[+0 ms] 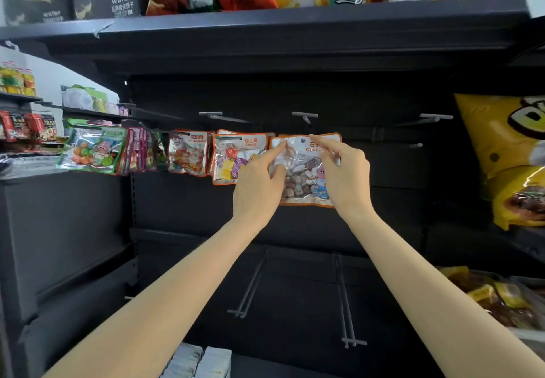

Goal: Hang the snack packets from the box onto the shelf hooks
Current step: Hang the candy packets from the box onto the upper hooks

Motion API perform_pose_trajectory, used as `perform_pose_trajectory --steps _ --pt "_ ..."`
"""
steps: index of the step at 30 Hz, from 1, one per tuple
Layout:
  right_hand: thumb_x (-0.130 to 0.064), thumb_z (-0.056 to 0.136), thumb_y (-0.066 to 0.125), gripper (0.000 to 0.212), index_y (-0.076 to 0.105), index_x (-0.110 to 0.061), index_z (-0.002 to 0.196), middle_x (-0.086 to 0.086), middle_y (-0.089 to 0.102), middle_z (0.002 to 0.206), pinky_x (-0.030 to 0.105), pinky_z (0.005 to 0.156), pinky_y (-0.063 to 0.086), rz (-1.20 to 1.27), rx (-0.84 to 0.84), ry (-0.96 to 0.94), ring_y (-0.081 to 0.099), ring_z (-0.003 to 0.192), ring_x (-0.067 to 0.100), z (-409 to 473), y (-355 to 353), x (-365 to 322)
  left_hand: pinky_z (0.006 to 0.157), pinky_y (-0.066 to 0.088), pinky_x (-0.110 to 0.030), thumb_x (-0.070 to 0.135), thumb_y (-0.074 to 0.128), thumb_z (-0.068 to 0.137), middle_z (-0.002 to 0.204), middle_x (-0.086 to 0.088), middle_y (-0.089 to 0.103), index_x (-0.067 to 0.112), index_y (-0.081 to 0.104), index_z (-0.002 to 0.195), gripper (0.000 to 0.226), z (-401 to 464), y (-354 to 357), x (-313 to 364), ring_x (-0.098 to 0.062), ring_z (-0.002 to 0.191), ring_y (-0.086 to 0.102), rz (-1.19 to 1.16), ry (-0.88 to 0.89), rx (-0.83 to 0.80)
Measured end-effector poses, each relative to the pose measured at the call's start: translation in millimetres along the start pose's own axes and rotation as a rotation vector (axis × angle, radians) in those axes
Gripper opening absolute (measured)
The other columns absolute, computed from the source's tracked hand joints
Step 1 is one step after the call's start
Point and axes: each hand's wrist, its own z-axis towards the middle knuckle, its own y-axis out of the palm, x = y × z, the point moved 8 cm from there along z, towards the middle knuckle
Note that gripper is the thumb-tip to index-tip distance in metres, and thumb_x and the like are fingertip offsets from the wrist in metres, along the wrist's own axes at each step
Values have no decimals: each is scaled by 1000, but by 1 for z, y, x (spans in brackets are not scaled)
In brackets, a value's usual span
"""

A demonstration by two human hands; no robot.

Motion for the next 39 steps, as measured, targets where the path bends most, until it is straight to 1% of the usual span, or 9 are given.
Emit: perform_pose_trajectory --steps 4,9,14,16,18,22,26,33,39 --pt "-8 99 44 33 63 -18 124 -5 59 101 21 78 53 -13 12 -31 61 93 12 -2 1 -1 48 33 -17 19 43 97 99 -8 64 32 45 137 42 1 4 -2 -33 81 58 52 2 11" --pt "-6 98 45 33 63 -18 123 -8 56 99 0 69 42 -29 25 -66 55 76 5 0 3 -1 48 33 -16 17 45 98 100 -10 66 30 48 136 40 0 1 -5 -25 80 60 54 13 68" --pt "-7 98 45 32 62 -16 124 -7 55 100 -3 65 40 -29 41 -51 52 74 -3 2 5 2 36 29 -12 13 45 97 78 1 62 27 53 133 40 5 1 -5 -8 46 43 55 11 112" --pt "-9 99 44 32 62 -16 124 -7 55 101 -3 65 40 -23 46 -30 53 76 -5 5 6 6 37 28 -13 15 44 97 75 0 62 27 53 133 39 9 3 -6 -15 53 52 55 10 105" --pt "-9 99 44 32 61 -17 124 -6 55 102 2 66 43 -33 39 -15 53 76 -1 8 9 11 49 39 -17 21 43 97 95 -11 67 27 51 135 38 16 8 -8 -27 77 62 74 24 70" --pt "-16 93 57 37 55 -18 130 3 41 124 19 80 45 -240 -7 -38 47 95 6 14 20 21 79 48 -29 34 47 96 121 -9 56 27 39 142 47 31 25 -12 -23 109 56 195 24 -56" --pt "-18 88 66 44 53 -16 130 7 30 139 27 91 47 -374 -27 -67 42 124 20 18 27 37 77 44 -26 34 52 94 130 -14 43 32 26 147 59 37 39 -16 -26 109 54 303 24 -135" --pt "-18 87 65 37 58 -10 123 13 29 142 38 100 45 -569 33 -126 27 131 26 14 27 35 74 47 -25 30 58 91 139 -10 32 29 36 142 55 30 42 -13 -24 113 52 365 73 -79" --pt "-9 93 52 19 61 -11 110 2 51 116 26 77 51 -417 -62 -221 47 103 12 -2 46 15 84 48 -28 19 59 91 128 -8 50 14 51 129 40 22 6 -3 -21 111 54 453 243 38"
